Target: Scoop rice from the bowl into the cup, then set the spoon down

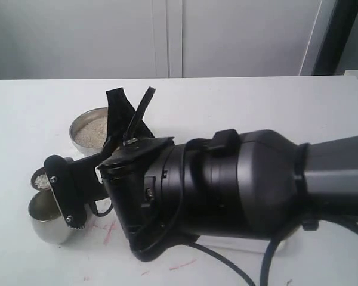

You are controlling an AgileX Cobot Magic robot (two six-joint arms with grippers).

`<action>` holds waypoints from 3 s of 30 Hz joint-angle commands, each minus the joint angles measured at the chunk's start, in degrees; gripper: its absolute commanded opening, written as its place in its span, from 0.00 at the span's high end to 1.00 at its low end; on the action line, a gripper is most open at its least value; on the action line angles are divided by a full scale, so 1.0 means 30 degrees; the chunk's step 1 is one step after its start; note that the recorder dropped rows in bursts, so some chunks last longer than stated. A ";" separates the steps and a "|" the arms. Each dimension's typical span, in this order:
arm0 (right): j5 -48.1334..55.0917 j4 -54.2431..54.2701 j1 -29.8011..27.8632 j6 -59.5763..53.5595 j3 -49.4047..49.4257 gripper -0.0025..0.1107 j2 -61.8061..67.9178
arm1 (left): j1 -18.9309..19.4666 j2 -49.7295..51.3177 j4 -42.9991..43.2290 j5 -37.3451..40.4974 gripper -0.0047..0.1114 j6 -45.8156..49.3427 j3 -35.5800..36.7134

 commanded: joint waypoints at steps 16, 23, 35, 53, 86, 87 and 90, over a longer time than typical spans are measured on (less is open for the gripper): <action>0.1775 -0.4199 0.1229 0.0489 0.0069 0.98 0.1210 | -0.0041 -0.0057 0.0000 0.0638 0.84 -0.0112 0.0175; 0.3058 -0.4828 0.1306 -0.1168 0.0069 0.98 0.1625 | -0.0041 -0.0057 0.0000 0.0638 0.84 -0.0112 0.0175; 0.2958 -0.6152 0.1306 -0.1307 0.0069 0.98 0.1798 | -0.0041 -0.0057 0.0000 0.0638 0.84 -0.0112 0.0175; 0.2812 -0.8836 0.1306 -0.3043 0.0069 0.98 0.1798 | -0.0041 -0.0057 0.0000 0.0638 0.84 -0.0112 0.0175; 0.4242 -0.2475 0.1306 1.5472 0.0069 0.98 -0.5730 | -0.0041 -0.0057 0.0000 0.0638 0.84 -0.0112 0.0175; 0.4242 -0.2010 0.1306 1.5746 0.0069 0.98 -0.6158 | -0.0041 -0.0057 0.0000 0.0638 0.84 -0.0112 0.0175; 0.4242 -0.0345 0.1306 1.6841 0.0069 0.98 -0.7696 | -0.0041 -0.0057 0.0000 0.0638 0.84 -0.0112 0.0175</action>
